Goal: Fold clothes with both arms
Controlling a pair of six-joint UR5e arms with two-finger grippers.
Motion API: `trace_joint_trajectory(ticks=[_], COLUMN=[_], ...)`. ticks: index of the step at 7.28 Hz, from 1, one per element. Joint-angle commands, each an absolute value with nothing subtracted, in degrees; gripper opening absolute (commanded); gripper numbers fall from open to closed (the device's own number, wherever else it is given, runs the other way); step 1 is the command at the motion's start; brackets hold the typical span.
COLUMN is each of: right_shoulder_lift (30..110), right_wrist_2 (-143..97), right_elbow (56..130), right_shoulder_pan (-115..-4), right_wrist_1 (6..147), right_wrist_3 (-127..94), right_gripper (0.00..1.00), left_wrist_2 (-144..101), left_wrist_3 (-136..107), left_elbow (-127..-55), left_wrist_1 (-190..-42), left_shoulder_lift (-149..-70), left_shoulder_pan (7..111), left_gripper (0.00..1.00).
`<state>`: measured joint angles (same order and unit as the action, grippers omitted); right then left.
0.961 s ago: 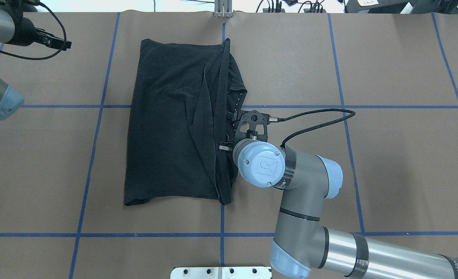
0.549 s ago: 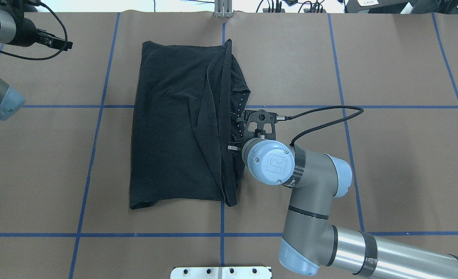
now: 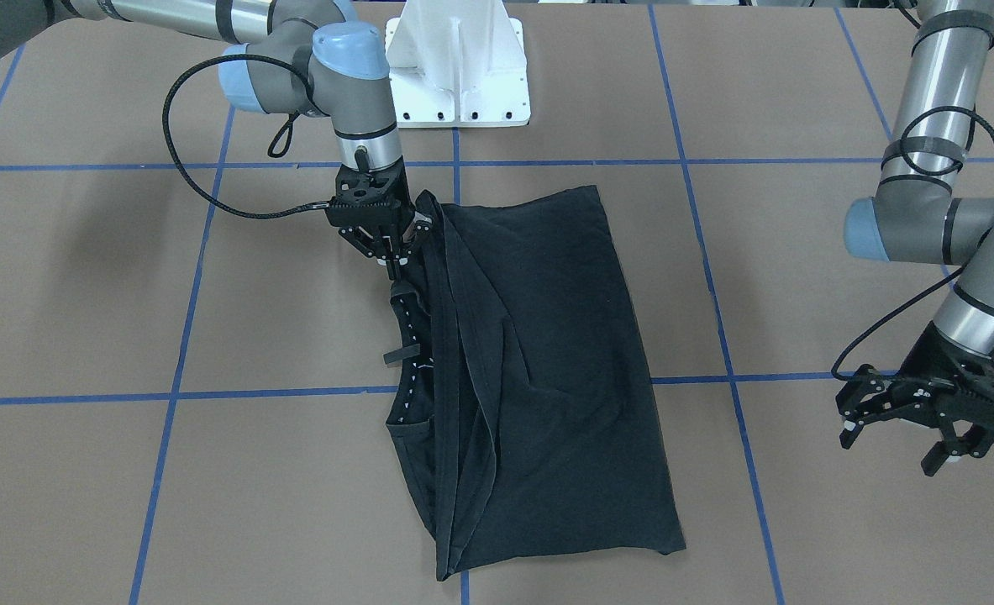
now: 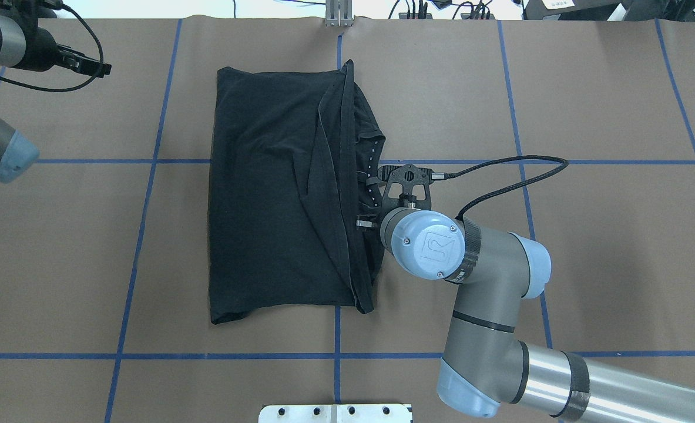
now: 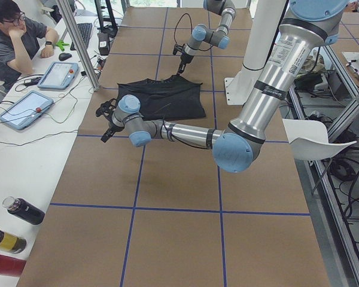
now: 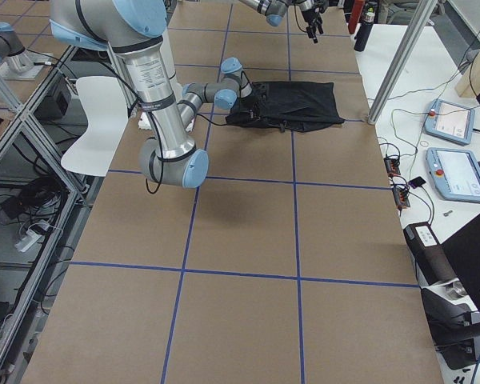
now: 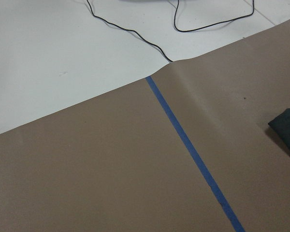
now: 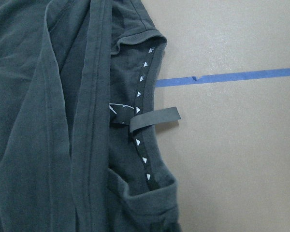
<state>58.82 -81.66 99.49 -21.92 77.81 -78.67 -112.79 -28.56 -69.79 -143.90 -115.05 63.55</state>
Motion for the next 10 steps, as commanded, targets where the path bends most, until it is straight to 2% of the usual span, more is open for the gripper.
trace_joint_trajectory(ticks=[1, 4, 5, 7, 9, 10], right_shoulder_lift=[57.58, 53.88, 53.96, 53.88, 54.4, 54.93], right_wrist_2=[-84.52, -86.22, -85.79, -86.13, -85.87, -85.87], right_elbow=[100.46, 99.5, 99.49, 98.36, 98.35, 98.26], right_shoulder_pan=[-23.98, -22.43, -20.41, -18.03, -16.01, -15.47], right_wrist_1=[78.31, 79.2, 77.19, 77.08, 77.34, 77.52], right_wrist_3=[-78.49, -85.48, -87.34, -86.75, -86.84, -86.84], right_gripper=[1.0, 0.98, 0.87, 0.78, 0.55, 0.52], left_wrist_2=[-112.76, -112.76, -112.76, -112.76, -112.76, -112.76], left_wrist_3=[-28.56, -28.56, -28.56, -28.56, -28.65, -28.57], left_elbow=[-69.79, -69.79, -69.79, -69.79, -69.79, -69.79], left_wrist_1=[-143.96, -143.96, -143.96, -143.96, -143.96, -143.96], left_shoulder_lift=[-115.05, -114.96, -114.96, -114.96, -114.96, -114.96], left_shoulder_pan=[63.46, 63.46, 63.46, 63.46, 63.46, 63.46], left_gripper=[1.0, 1.0, 1.0, 1.0, 1.0, 1.0])
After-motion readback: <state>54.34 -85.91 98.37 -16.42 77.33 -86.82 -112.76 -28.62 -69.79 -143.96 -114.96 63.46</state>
